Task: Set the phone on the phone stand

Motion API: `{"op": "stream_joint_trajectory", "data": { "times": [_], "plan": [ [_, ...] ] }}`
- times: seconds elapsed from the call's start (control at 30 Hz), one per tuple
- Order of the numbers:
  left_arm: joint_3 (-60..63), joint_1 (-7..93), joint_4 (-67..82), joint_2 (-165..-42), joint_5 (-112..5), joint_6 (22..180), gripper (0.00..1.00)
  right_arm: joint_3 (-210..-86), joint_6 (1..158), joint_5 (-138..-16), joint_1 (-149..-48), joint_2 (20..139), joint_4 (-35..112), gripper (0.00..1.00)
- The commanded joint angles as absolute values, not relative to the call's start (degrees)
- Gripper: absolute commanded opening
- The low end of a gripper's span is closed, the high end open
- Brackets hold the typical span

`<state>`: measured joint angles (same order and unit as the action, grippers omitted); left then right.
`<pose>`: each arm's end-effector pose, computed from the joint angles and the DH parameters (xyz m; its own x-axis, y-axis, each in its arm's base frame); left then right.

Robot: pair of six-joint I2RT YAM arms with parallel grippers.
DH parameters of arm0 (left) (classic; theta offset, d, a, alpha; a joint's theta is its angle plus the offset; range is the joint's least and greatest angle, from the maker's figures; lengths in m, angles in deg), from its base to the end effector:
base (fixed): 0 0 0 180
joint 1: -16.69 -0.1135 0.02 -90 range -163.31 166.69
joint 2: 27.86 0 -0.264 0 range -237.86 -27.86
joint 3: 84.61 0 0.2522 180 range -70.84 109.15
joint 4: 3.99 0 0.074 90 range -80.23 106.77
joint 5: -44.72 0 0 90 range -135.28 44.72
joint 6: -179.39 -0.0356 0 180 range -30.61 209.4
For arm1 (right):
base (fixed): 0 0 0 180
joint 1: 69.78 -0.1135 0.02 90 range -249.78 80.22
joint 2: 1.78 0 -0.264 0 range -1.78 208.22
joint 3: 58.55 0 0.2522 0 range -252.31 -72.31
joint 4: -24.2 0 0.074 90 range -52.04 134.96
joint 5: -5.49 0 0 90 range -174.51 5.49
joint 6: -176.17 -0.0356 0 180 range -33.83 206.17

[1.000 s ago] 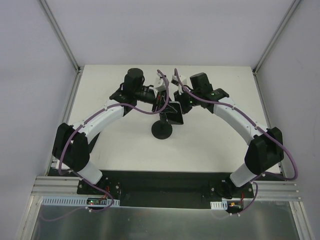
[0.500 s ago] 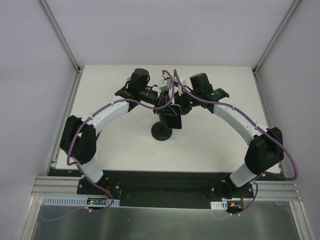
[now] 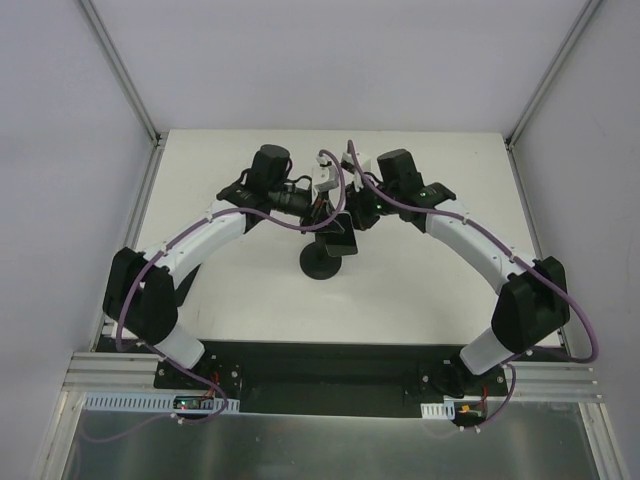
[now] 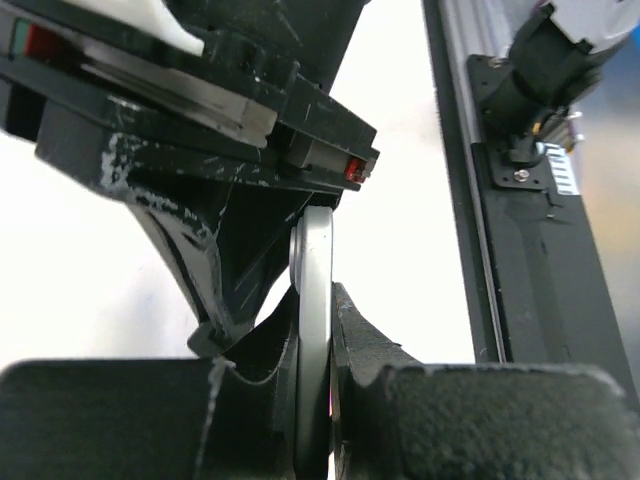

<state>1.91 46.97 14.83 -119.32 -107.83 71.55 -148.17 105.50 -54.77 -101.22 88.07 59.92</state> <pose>0.2956 -0.2092 0.3193 -0.0451 0.1899 -0.9808 0.9955 -0.0731 -0.0600 0.2949 0.2010 0.3149 -0.2093 -0.4648 -0.8603 -0.9165 0.4000 0.0069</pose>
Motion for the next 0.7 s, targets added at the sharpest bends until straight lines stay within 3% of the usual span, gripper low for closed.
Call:
{"op": "stream_joint_trajectory", "data": {
  "times": [0.0,0.03,0.13,0.17,0.27,0.47,0.67],
  "plan": [
    [-1.4,45.8,19.5,-110.8,-92.4,72.9,0.0,-146.8,101.6,-62.5,-101.2,82.3,54.1,0.0],
    [-1.6,45.8,19.4,-110.0,-83.1,74.5,0.0,-146.1,100.2,-65.0,-101.6,81.8,53.2,0.0],
    [-2.7,46.7,19.1,-106.7,-71.2,81.0,0.0,-142.3,96.6,-79.3,-104.9,78.7,50.9,0.0],
    [-3.1,47.5,19.5,-105.6,-63.7,82.4,0.0,-141.2,93.4,-90.9,-108.2,77.8,50.2,0.0],
    [-4.7,51.0,22.6,-104.4,-50.7,83.0,0.0,-136.7,87.2,-110.4,-115.4,73.9,47.1,0.0],
    [-5.4,52.7,27.8,-105.3,-39.8,85.8,0.0,-134.0,80.4,-127.2,-126.3,71.2,44.7,0.0],
    [-5.4,54.3,23.8,-105.9,-34.5,89.3,0.0,-132.7,69.7,-131.9,-133.5,69.9,44.1,0.0]
  ]
}}
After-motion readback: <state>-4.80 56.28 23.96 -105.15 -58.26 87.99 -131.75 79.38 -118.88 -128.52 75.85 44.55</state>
